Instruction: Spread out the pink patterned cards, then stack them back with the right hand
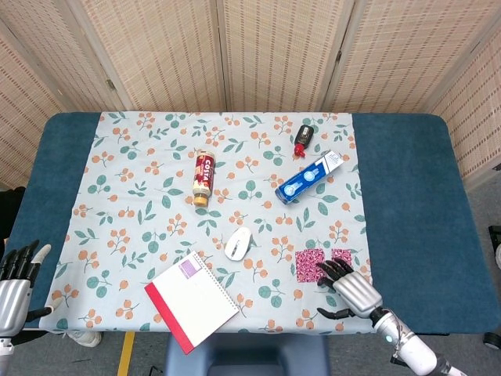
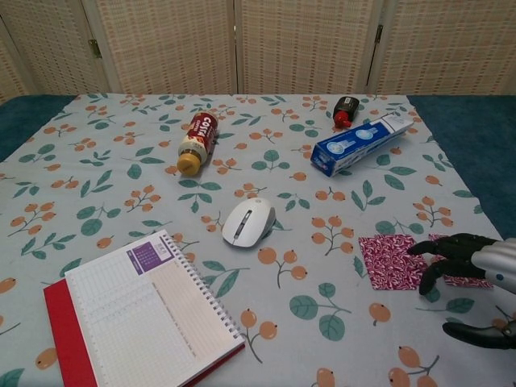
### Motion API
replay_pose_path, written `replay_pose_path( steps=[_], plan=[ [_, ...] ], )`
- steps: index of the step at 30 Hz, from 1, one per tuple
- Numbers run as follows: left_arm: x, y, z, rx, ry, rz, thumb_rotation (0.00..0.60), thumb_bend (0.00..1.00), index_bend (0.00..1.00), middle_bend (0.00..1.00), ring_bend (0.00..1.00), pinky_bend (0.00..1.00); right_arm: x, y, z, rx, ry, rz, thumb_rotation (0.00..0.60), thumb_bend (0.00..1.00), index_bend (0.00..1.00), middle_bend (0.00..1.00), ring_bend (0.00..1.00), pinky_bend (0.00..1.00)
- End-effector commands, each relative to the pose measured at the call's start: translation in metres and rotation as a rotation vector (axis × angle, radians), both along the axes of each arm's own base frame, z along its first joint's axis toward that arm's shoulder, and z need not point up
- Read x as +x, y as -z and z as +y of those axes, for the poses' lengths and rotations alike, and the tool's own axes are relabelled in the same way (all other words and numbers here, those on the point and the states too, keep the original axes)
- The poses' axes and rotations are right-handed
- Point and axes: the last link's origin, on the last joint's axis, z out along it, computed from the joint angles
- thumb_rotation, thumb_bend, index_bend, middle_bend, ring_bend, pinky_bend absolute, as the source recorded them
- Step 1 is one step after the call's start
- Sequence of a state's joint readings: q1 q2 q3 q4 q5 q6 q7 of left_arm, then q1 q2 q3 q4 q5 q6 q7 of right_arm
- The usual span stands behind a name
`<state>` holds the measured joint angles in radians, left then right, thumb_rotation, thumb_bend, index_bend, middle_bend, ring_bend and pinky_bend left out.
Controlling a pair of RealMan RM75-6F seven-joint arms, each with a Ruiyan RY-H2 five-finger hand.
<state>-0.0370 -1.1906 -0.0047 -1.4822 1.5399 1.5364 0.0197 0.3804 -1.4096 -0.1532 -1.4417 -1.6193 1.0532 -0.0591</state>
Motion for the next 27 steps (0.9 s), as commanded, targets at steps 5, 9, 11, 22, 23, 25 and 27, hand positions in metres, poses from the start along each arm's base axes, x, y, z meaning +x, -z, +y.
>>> replay_pose_path(
  steps=[5,9,11,22,23,25,27],
  plan=[
    [0.0,0.0,-0.001,0.002,0.0,-0.001,0.6,0.18,0.11,0.03,0.06,0.0,-0.001,0.004,-0.009,-0.011,-0.006,0.022,0.148,0.34,0.3,0.09,0.0,0.0],
    [-0.001,-0.001,-0.002,0.004,-0.003,0.0,0.6,0.18,0.11,0.03,0.06,0.0,-0.001,0.004,-0.015,-0.023,-0.003,0.028,0.147,0.34,0.3,0.09,0.0,0.0],
    [-0.001,-0.001,-0.002,0.004,-0.005,0.0,0.6,0.18,0.11,0.03,0.06,0.0,0.0,0.004,-0.019,-0.034,-0.002,0.03,0.147,0.34,0.3,0.09,0.0,0.0],
    [-0.003,-0.001,-0.002,0.004,-0.014,0.002,0.6,0.18,0.11,0.03,0.06,0.0,0.004,0.006,-0.043,-0.067,0.001,0.04,0.146,0.34,0.3,0.09,0.0,0.0],
    [-0.003,-0.001,-0.002,0.003,-0.015,0.004,0.6,0.18,0.11,0.03,0.06,0.0,0.005,0.007,-0.045,-0.067,0.001,0.039,0.147,0.34,0.3,0.09,0.0,0.0],
    [-0.004,-0.001,-0.003,0.005,-0.016,0.003,0.6,0.18,0.11,0.03,0.06,0.0,0.007,0.007,-0.045,-0.063,-0.003,0.03,0.147,0.34,0.3,0.09,0.0,0.0],
    [-0.004,-0.002,-0.003,0.008,-0.019,0.001,0.6,0.18,0.11,0.03,0.06,0.0,0.009,0.006,-0.043,-0.058,-0.006,0.021,0.149,0.34,0.3,0.09,0.0,0.0]
  ],
)
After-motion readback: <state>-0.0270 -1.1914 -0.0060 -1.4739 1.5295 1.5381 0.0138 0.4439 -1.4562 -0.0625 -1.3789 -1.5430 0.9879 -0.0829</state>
